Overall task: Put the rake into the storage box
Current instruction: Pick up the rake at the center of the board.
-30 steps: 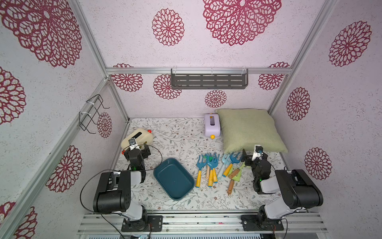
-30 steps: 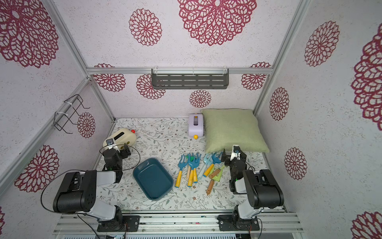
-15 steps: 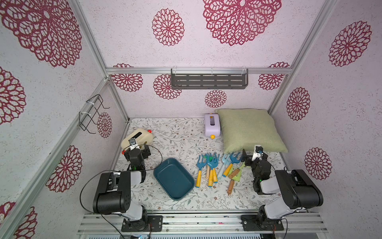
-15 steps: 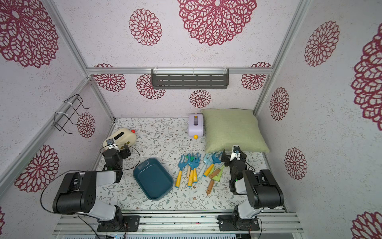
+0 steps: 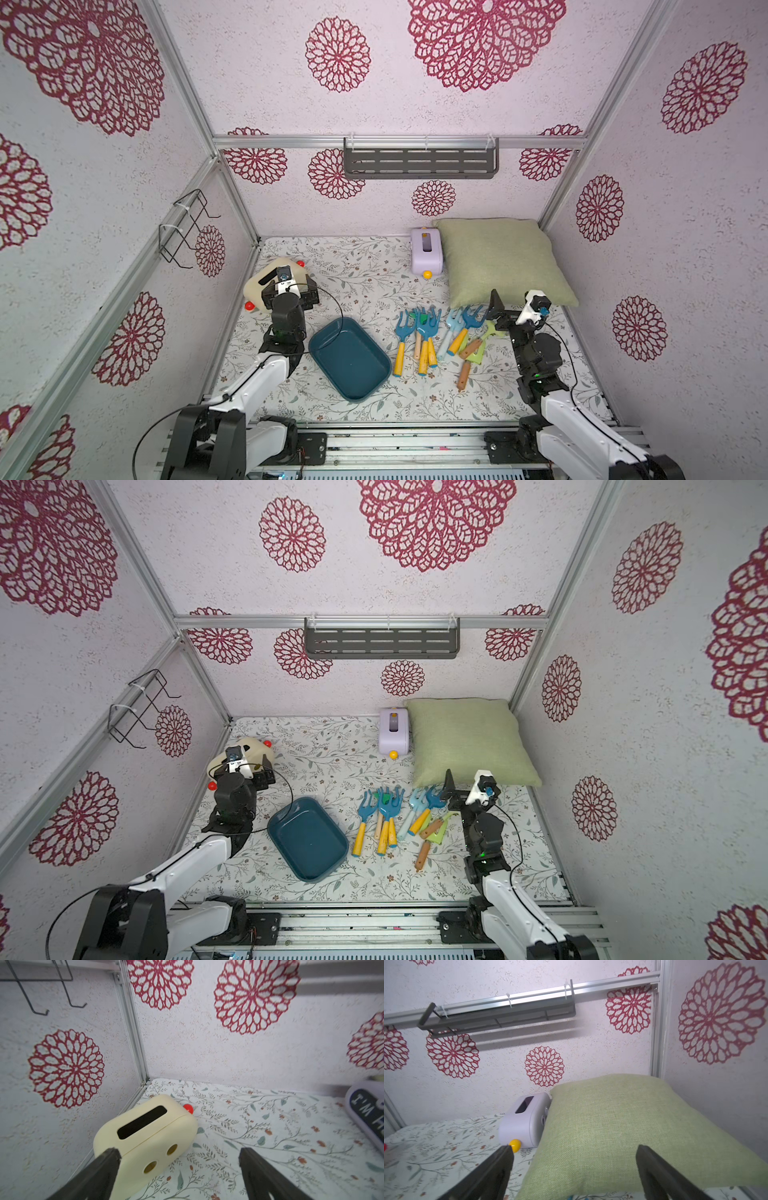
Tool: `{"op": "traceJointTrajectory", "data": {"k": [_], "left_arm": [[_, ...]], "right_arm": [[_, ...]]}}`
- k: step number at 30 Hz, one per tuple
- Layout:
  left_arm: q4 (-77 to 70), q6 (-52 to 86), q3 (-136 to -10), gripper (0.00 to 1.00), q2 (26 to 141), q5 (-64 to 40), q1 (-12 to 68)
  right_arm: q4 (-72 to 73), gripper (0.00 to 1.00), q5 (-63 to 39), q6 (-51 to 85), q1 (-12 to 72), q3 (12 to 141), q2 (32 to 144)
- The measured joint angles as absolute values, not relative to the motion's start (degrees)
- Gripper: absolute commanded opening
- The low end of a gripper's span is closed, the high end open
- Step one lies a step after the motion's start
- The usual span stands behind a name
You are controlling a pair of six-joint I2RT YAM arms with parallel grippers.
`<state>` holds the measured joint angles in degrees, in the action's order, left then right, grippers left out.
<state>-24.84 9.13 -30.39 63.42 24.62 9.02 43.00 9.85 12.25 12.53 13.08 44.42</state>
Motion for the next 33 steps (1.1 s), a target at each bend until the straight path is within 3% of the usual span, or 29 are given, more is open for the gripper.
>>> {"op": "traceJointTrajectory", "data": {"k": [6, 10, 16, 23, 26, 33], "left_arm": [[-12.88, 26.02, -32.27, 0.97, 51.35, 14.35, 9.34], [-7.68, 30.17, -29.1, 0.97, 46.89, 7.16, 9.5], [-2.44, 30.28, -26.65, 0.97, 42.35, 4.73, 9.52], [2.48, 38.26, -25.5, 0.97, 41.34, 15.44, 8.58], [3.36, 40.91, -24.32, 0.97, 42.52, 17.02, 7.16], [3.7, 43.77, -24.14, 0.97, 44.99, 17.3, 6.42]], "right_arm": [[21.58, 0.99, 5.54, 25.5, 10.74, 17.56, 31.03], [13.69, 0.99, 0.64, 30.17, 8.6, 17.54, 28.49], [7.01, 0.92, -5.3, 33.15, 12.49, 23.55, 41.36], [2.35, 0.75, -6.22, 34.79, 28.1, 29.98, 57.34], [1.26, 0.65, -6.04, 35.44, 34.02, 33.52, 62.98], [-3.88, 0.53, -3.07, 36.93, 47.0, 42.7, 76.53]]}}
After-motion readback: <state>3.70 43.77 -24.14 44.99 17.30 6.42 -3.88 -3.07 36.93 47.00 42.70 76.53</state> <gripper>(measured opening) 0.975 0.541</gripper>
